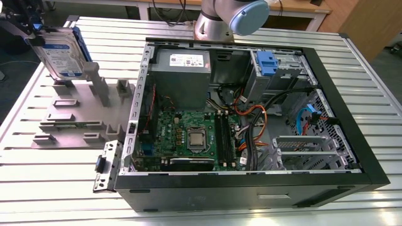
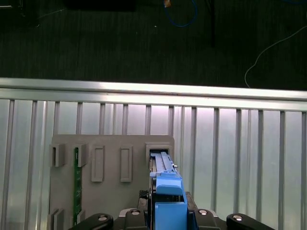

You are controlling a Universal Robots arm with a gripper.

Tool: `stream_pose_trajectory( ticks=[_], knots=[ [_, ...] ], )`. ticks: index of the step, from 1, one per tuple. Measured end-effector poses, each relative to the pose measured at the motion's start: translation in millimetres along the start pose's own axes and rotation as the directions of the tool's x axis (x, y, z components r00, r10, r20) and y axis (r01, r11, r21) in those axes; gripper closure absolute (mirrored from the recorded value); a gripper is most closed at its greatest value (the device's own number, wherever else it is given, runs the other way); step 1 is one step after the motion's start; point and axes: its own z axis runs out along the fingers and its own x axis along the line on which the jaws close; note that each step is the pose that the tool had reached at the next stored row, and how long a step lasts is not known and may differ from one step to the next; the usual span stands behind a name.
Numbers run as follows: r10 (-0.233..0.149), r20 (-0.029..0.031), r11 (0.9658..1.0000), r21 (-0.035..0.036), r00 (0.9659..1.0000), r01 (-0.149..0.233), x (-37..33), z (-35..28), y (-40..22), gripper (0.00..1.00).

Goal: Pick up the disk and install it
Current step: 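Pick up the disk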

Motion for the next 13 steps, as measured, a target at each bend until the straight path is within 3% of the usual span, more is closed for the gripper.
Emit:
stream_pose_trajectory(
  ticks=[5,13],
  knots=[
    [0.000,0.0001,1.0000,0.0002,1.0000,0.000,-0.1,-4.2,0.1,0.64],
    [0.000,0.0001,1.0000,0.0001,1.0000,0.000,-0.2,-5.6,0.1,0.64]
  ],
)
